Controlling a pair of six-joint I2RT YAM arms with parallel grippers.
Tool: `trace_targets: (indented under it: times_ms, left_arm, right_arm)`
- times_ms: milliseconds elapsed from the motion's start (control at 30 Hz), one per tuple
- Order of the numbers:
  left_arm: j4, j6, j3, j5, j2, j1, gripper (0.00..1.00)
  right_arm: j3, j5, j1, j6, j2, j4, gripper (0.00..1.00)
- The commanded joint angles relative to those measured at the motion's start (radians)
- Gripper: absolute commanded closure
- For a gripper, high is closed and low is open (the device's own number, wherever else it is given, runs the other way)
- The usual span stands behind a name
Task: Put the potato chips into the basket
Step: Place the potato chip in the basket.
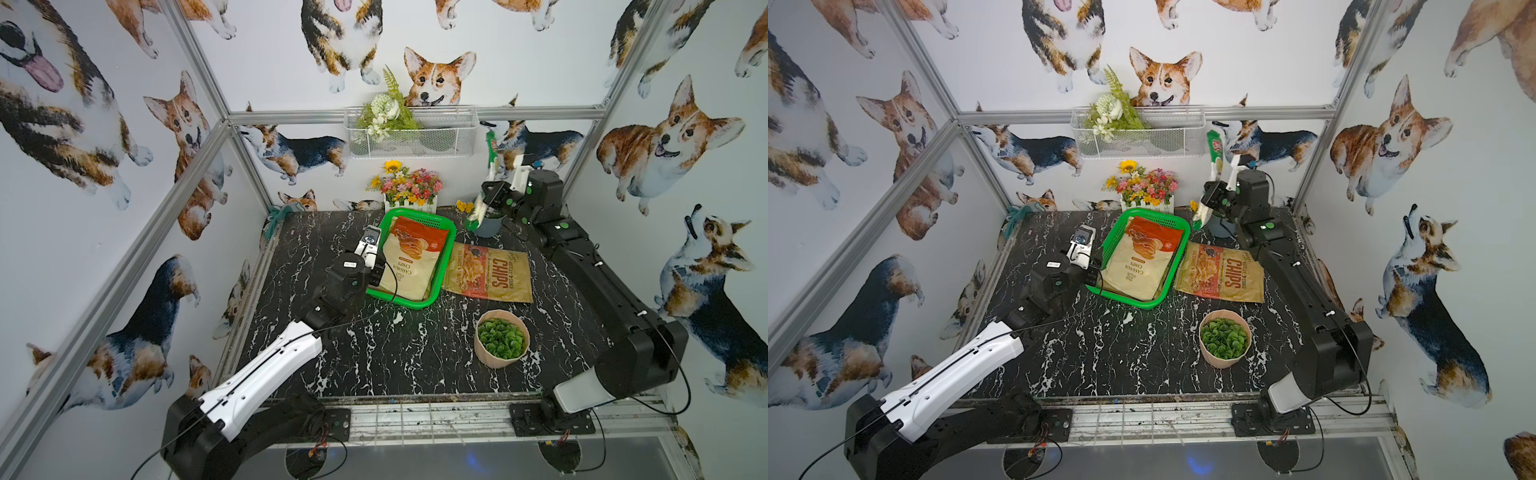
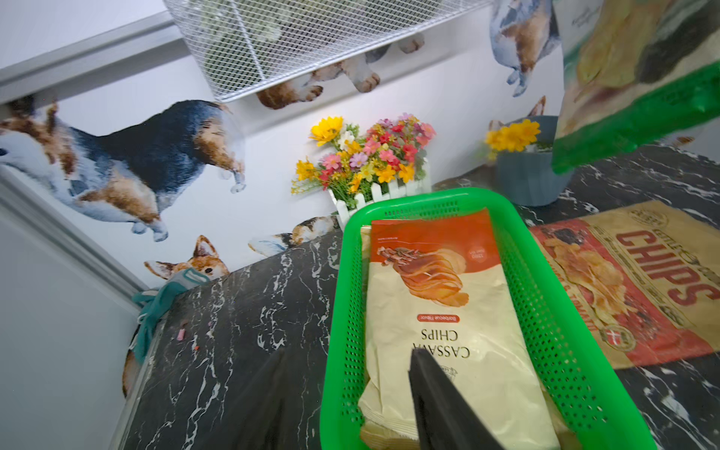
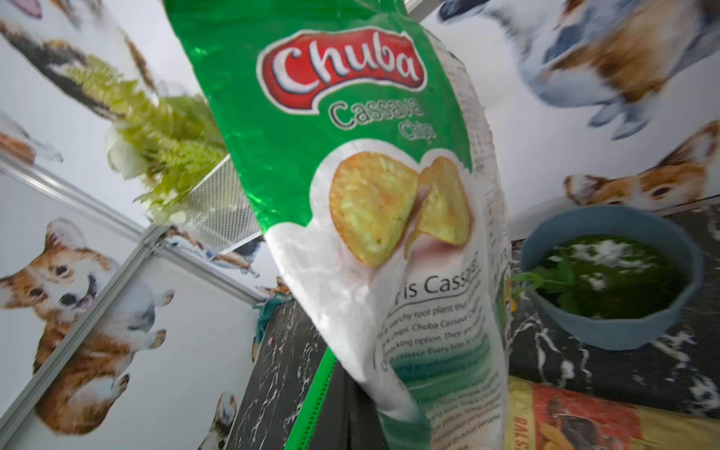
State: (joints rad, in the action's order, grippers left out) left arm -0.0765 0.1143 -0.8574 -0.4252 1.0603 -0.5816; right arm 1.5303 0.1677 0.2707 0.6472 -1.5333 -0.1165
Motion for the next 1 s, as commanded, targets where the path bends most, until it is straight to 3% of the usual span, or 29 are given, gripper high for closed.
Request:
trace_targets:
  times_ms: [0, 233, 367, 667, 967]
  left_arm:
    - [-0.101, -0.015, 0.019, -0.122, -0.038, 0.014, 0.47]
    - [-0.159, -0.098, 0.097, -0.169, -0.166, 0.111, 0.49]
    - [-0.121, -0.169, 0.121, -0.167, -0.223, 0.189, 0.5]
    - [-0.095, -0.168, 0.181, -0.139, -0.271, 0.23, 0.51]
    - [-0.097, -0.174, 0.19, -0.116, -0.268, 0.232, 0.51]
  right_arm:
    - [0.021, 0.055, 0.08, 0.007, -0.035, 0.047, 1.0]
    - [-0.007, 0.237, 0.234, 0.154, -0.136, 0.185, 1.0]
    - [-0.121, 0.298, 0.258, 0.232, -0.155, 0.307, 1.0]
    - [-0.432, 0.242, 0.257, 0.243, -0.194, 0.393, 1.0]
    - [-0.464, 0.2, 0.257, 0.223, -0.223, 0.386, 1.0]
